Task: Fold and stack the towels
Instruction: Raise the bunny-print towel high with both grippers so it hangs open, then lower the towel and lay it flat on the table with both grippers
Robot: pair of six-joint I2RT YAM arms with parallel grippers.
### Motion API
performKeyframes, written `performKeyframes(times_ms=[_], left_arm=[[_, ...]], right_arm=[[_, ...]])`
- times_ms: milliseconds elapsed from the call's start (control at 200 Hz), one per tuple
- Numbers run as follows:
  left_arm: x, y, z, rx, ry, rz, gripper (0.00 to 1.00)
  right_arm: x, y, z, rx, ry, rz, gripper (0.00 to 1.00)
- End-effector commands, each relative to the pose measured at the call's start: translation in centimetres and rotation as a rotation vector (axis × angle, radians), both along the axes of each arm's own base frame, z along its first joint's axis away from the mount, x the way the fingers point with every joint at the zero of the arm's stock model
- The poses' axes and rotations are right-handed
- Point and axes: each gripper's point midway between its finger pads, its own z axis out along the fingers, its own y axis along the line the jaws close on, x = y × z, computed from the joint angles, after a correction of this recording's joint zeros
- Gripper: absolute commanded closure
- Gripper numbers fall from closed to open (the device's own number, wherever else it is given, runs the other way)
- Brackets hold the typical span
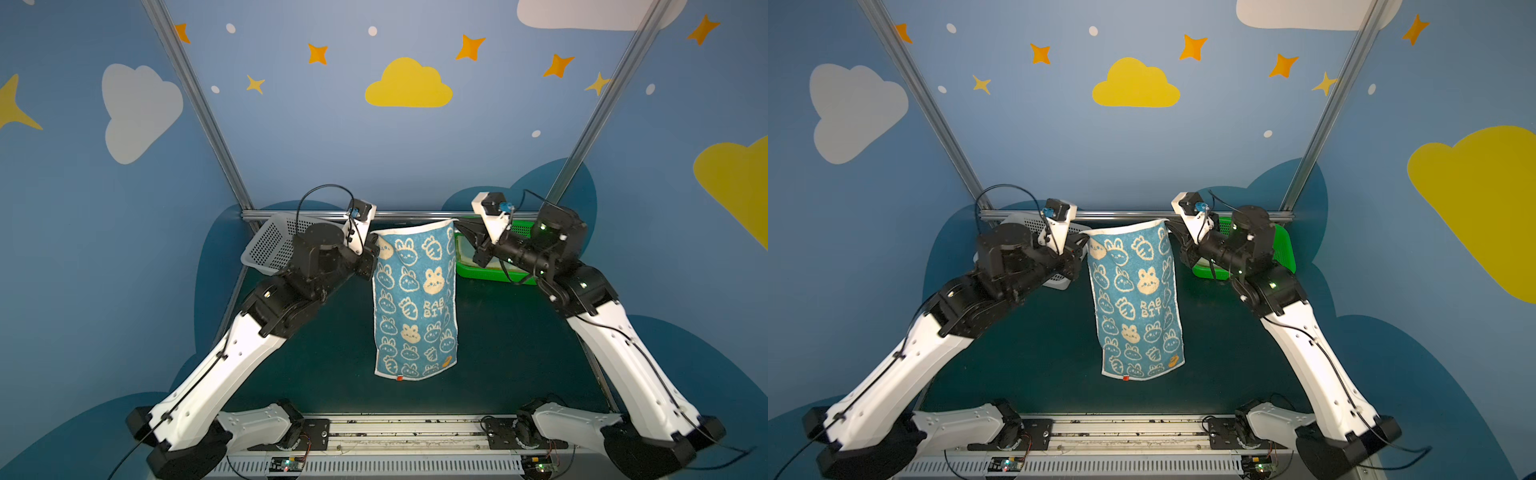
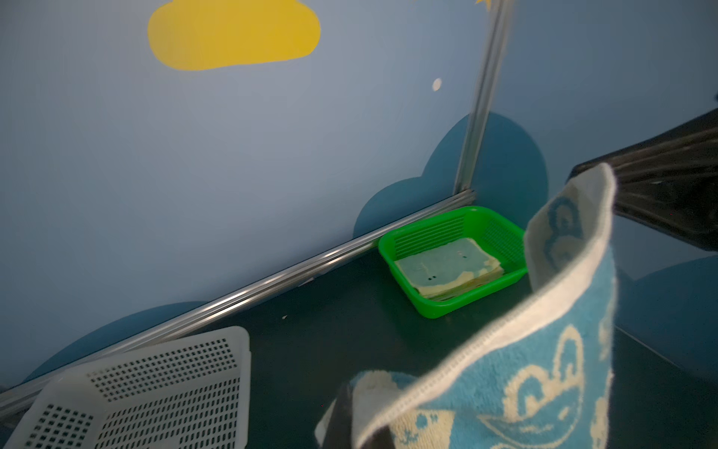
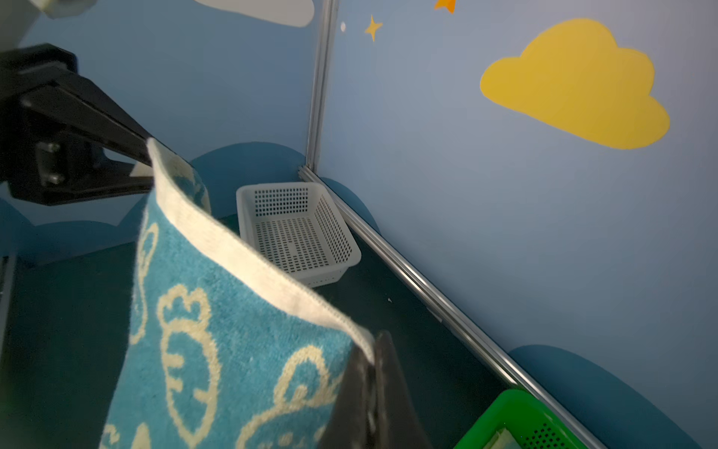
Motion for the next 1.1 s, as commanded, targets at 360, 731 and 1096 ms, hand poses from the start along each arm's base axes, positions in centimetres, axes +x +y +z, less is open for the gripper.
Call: performKeyframes(times_ms=[360,731,1096], left_arm=[[17.2,0.5,-14.2,0.109,0.304,0.229,0.96],[21.8,0.2,-21.3,0.254,0.388,0.288,0.96],[18.6,0.4,-22.4,0.229,0.417,0.267,0.96]], right_arm=[[17.6,-1.1,-10.6,-0.070,0.112,-0.174,1.00],[20.9,-0.7,-18.9,-0.134,0.194,-0.134,1.00],[16.9,-1.3,-22.7,-0.173,0.269,-0.050,1.00]])
